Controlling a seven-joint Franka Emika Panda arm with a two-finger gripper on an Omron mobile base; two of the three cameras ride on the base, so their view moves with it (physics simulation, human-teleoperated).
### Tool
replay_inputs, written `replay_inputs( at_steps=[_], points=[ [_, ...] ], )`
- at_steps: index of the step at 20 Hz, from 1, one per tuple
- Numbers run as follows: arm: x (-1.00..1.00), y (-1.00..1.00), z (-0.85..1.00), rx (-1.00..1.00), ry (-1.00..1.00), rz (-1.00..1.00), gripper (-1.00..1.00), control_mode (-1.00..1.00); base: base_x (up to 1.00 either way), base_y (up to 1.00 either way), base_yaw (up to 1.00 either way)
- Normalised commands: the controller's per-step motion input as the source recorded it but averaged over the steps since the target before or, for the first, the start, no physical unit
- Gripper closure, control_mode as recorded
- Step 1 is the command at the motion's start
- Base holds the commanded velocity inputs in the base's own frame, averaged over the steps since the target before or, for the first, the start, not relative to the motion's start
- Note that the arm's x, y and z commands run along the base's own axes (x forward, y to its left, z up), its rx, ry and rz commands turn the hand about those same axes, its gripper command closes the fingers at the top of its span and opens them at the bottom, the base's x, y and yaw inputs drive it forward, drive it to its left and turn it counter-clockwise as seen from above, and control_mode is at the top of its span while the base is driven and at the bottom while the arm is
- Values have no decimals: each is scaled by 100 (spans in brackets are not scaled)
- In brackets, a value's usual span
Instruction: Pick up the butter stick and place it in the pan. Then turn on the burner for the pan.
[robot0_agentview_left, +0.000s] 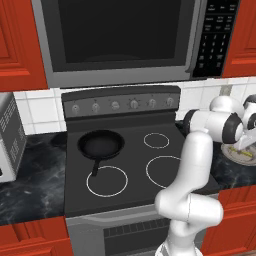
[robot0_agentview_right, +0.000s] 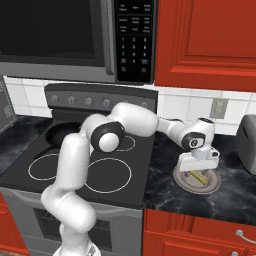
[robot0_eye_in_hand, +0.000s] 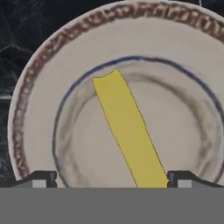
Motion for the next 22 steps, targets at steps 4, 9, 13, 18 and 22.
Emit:
replay_inputs(
  at_steps=[4,9,13,18,22],
  points=[
    [2,0,-15,0,-5,7,-100,-100,0,0,0],
    [6,0,-14,0,-6,8,-100,-100,0,0,0],
    [11,-1,-7,0,-3,7,-100,-100,0,0,0],
    [14,0,-1,0,0,6,-100,-100,0,0,0],
    [16,0,-3,0,0,3,-100,-100,0,0,0]
  ],
)
